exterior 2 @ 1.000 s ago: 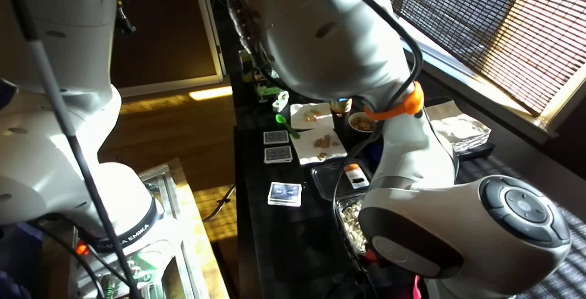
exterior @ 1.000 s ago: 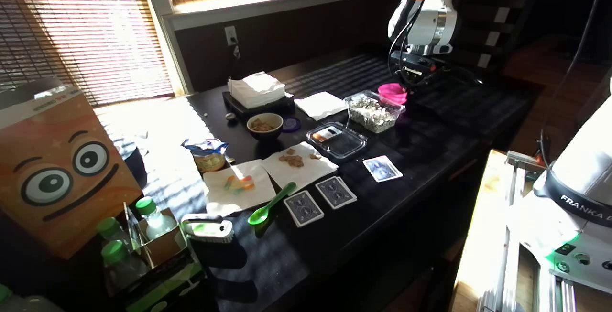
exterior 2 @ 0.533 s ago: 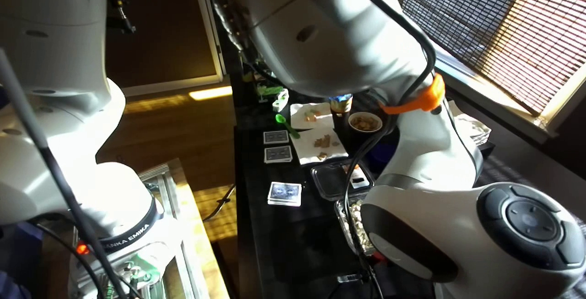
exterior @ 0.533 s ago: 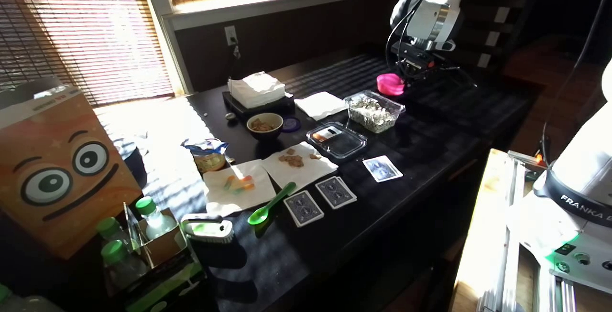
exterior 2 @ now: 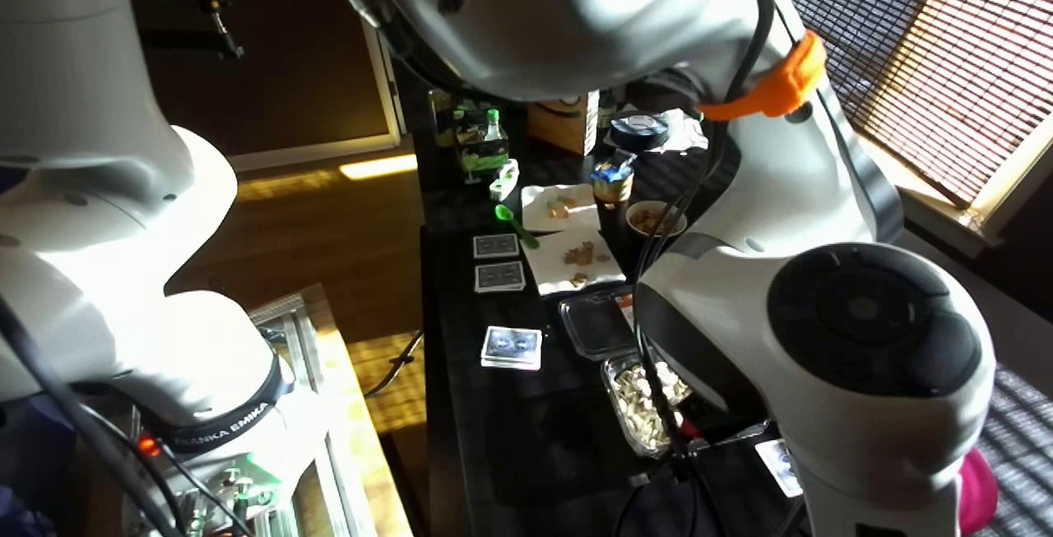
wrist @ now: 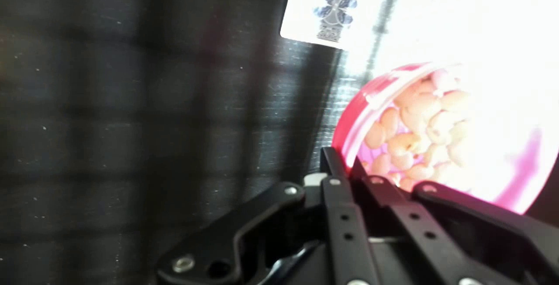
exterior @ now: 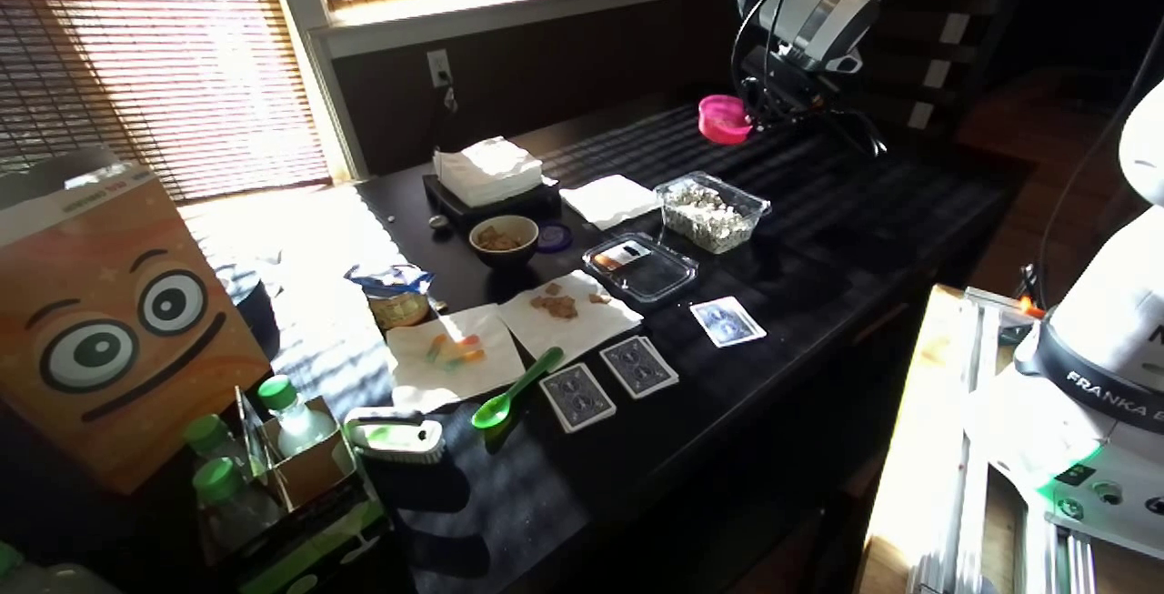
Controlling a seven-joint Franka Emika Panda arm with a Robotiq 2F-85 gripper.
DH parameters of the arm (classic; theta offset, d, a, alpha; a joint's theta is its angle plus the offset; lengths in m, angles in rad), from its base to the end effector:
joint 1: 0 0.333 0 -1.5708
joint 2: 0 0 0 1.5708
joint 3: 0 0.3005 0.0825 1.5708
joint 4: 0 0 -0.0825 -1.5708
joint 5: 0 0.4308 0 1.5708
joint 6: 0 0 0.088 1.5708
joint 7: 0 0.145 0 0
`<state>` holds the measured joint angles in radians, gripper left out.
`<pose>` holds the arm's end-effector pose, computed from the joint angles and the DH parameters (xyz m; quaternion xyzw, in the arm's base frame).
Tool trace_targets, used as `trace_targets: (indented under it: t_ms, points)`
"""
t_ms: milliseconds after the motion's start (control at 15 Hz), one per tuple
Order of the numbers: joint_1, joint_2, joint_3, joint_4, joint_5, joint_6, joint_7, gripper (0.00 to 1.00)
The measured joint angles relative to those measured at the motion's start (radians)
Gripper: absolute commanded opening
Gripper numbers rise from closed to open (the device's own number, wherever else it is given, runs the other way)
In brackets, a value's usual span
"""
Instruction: Move the objects from the pink bowl into the glass bowl
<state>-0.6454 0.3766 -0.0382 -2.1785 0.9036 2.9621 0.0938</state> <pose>0.4450 -0.4251 0.1587 -0.6644 0.7070 -0.2223 0.0968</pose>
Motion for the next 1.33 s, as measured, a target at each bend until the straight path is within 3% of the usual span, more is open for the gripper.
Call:
trace_targets:
  t_ms: [333, 800, 1067, 1333]
  points:
    - [-0.096, -0.080, 0.181, -0.047, 0.220, 0.131, -0.355, 0.01]
    - [-0.140, -0.165, 0.356, -0.103, 0.390, 0.299, -0.746, 0.01]
    - [-0.155, -0.203, 0.428, -0.112, 0.406, 0.399, -0.829, 0.04]
    - [-0.164, -0.218, 0.449, -0.146, 0.403, 0.400, -0.841, 0.01]
